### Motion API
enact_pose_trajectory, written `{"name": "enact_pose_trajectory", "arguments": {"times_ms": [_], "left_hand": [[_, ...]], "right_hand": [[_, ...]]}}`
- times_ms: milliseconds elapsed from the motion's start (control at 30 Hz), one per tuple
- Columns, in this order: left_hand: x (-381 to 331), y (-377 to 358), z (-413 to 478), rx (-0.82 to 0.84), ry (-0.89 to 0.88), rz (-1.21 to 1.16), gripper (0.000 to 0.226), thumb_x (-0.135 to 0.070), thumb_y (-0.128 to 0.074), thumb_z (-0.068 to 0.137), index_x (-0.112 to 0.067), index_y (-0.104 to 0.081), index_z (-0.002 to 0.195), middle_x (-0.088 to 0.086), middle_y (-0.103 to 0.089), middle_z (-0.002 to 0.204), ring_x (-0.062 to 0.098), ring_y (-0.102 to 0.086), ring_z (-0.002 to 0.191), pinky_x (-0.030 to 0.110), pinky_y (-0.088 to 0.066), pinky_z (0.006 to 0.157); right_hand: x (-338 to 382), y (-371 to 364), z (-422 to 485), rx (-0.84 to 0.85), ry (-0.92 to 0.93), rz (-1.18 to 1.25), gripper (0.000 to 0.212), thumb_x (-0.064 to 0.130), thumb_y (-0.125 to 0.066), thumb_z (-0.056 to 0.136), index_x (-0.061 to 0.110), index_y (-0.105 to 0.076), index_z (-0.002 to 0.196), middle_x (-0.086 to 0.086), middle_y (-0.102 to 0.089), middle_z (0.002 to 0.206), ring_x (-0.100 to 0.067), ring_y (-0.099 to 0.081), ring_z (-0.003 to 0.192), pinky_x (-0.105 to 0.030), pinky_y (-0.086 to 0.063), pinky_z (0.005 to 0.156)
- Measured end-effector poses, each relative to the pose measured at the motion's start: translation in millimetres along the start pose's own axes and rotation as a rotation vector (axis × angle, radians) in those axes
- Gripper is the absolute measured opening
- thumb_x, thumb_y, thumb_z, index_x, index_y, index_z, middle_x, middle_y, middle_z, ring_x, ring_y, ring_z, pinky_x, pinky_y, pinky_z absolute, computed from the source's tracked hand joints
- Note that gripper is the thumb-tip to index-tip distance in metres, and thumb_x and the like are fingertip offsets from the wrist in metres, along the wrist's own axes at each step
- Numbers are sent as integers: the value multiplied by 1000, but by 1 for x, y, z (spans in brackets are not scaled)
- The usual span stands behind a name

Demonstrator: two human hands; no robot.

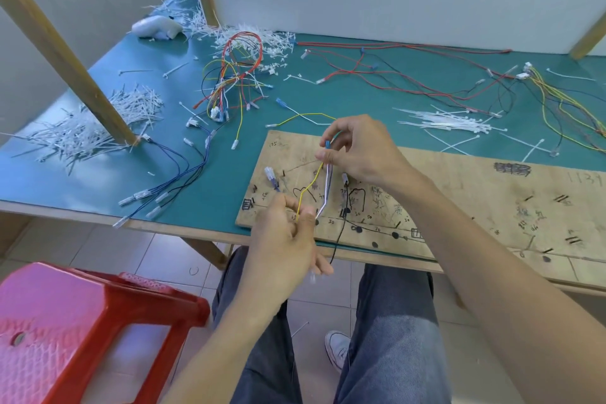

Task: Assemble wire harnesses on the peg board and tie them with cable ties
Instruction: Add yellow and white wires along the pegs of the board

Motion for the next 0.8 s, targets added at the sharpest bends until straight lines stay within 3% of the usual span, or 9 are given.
{"name": "enact_pose_trajectory", "arguments": {"times_ms": [100, 200, 333, 400, 533, 600, 667, 733, 800], "left_hand": [[3, -3, 10, 13, 39, 4, 15, -31, -47, 109, -34, -44, 95, 9, -56, 44, 34, -65, 43, 31, -45, 43], [7, -5, 13, 30, 80, -14, 24, -31, -48, 109, -39, -41, 87, 8, -54, 45, 34, -59, 39, 27, -42, 36], [12, -4, 12, 25, 87, 4, 23, -30, -50, 107, -37, -39, 89, 6, -54, 45, 33, -59, 37, 27, -42, 35], [13, -1, 10, 30, 78, 46, 22, -28, -51, 108, -36, -38, 91, 7, -54, 45, 36, -61, 38, 28, -43, 35], [13, 3, 0, 36, 55, 154, 21, -26, -49, 108, -38, -39, 93, 8, -56, 44, 32, -62, 37, 28, -46, 35], [12, 5, -3, 27, 38, 197, 20, -28, -49, 109, -39, -40, 94, 9, -60, 46, 30, -64, 39, 28, -47, 35], [10, 7, -5, 26, 10, 244, 20, -30, -48, 109, -40, -40, 94, 9, -62, 50, 27, -65, 39, 29, -49, 36], [9, 7, -7, 24, -22, 292, 18, -31, -48, 109, -41, -42, 96, 7, -64, 53, 24, -66, 39, 33, -52, 37], [9, 9, -7, 15, -42, 312, 12, -29, -47, 109, -39, -46, 102, 2, -63, 59, 24, -65, 38, 38, -54, 38]], "right_hand": [[-2, -6, 8, -73, -1, -98, 20, 34, -90, 80, 24, -74, 86, 11, -75, 74, 1, -63, 62, -27, -53, 74], [-3, -9, 10, -102, 8, -172, 21, 37, -92, 76, 27, -76, 86, 13, -73, 76, -10, -68, 82, -36, -56, 86], [-6, -12, 13, -83, -17, -174, 19, 38, -93, 75, 28, -81, 86, 12, -74, 75, -12, -69, 79, -36, -58, 82], [-8, -14, 13, -89, -19, -161, 15, 37, -91, 78, 29, -84, 88, 10, -77, 79, -16, -68, 89, -38, -57, 85], [-7, -18, 10, -57, 46, -231, 8, 38, -81, 90, 32, -84, 93, 10, -71, 93, -25, -50, 111, -44, -47, 94], [-3, -18, 6, -48, 64, -265, 15, 40, -75, 95, 28, -84, 96, 13, -65, 101, -29, -46, 112, -49, -45, 97], [4, -18, -5, -73, 73, -405, 29, 50, -71, 95, 29, -80, 113, 8, -60, 120, -28, -43, 117, -50, -43, 100], [14, -18, -27, -96, 197, -461, 39, 49, -72, 94, 32, -72, 129, 6, -55, 126, -24, -43, 117, -48, -41, 99], [23, -19, -55, 34, 344, -425, 32, 34, -68, 95, 36, -70, 127, 9, -58, 120, -20, -47, 113, -47, -41, 94]]}}
Point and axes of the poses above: each hand's wrist, its own z-axis towards the middle knuckle, its own y-axis out of the back of the hand, x = y × z, the point moved 1 cm from there along z, towards the middle knuckle
